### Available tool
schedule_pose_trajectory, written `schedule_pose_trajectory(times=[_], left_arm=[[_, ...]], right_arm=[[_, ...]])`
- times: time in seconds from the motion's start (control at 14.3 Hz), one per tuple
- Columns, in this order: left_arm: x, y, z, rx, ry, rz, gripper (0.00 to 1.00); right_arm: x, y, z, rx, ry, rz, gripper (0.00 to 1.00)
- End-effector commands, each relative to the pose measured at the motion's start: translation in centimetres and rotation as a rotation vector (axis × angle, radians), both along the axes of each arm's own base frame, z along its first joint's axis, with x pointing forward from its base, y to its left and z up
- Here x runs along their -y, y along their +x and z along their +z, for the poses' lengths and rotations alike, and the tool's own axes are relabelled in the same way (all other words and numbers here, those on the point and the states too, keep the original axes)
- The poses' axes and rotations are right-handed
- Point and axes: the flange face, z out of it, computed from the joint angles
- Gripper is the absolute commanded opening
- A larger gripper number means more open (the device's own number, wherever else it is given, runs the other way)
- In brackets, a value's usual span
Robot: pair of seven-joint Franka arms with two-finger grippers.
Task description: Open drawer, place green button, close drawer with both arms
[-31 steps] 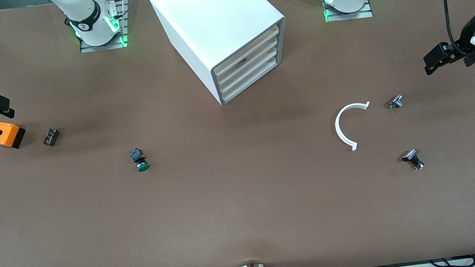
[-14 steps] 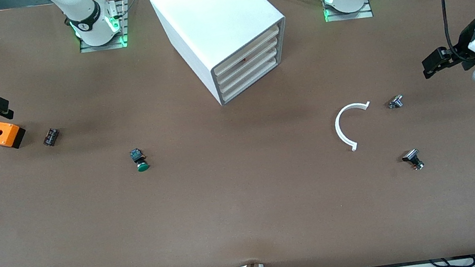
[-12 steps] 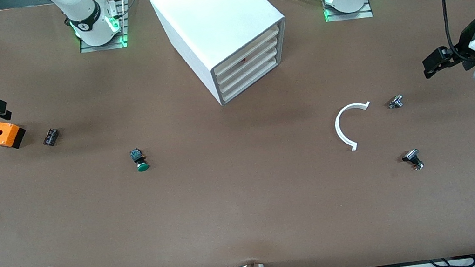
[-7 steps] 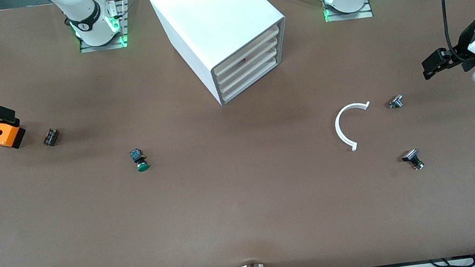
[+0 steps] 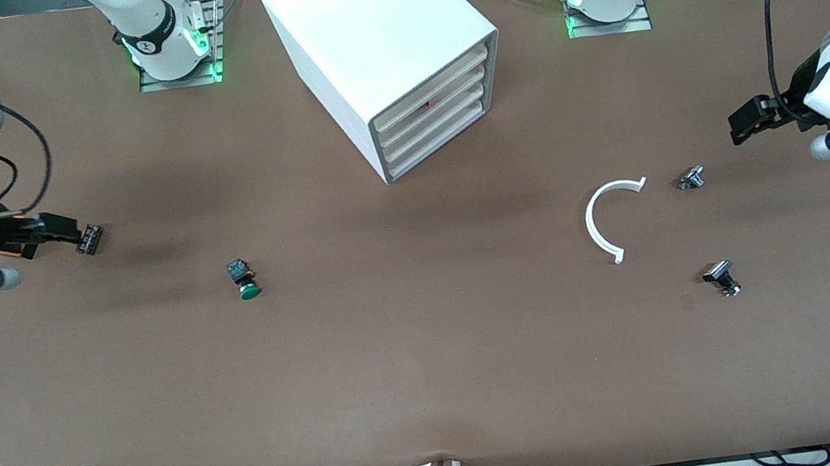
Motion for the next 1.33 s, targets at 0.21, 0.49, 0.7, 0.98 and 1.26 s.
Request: schedule_pose_trajectory(times=[0.21, 0.49, 0.7, 0.98, 1.26], left_arm=[[2.4, 2.6, -7.7, -0.122, -0.219, 0.043, 1.0], [4.2, 2.6, -15.2, -0.204, -0.36, 0.093, 1.0], [8.5, 2.1, -19.5, -0.307, -0.53, 0.083, 1.0], [13.2, -0.9, -24.2, -0.446, -0.71, 0.078, 1.0], [15.1, -4.0, -29.9, -0.456, -0.934, 0.05, 1.0]], right_arm=[[-2.8, 2.8, -4.9, 0.021, 0.004, 0.026, 1.0], [-6.0, 3.1, -8.4, -0.014, 0.003, 0.072, 1.0], [-10.5, 3.0, -10.5, -0.012, 0.01, 0.142, 1.0], [-13.0, 3.1, -14.9, 0.016, 0.017, 0.207, 1.0], [-16.2, 2.3, -19.0, 0.094, 0.04, 0.321, 1.0]])
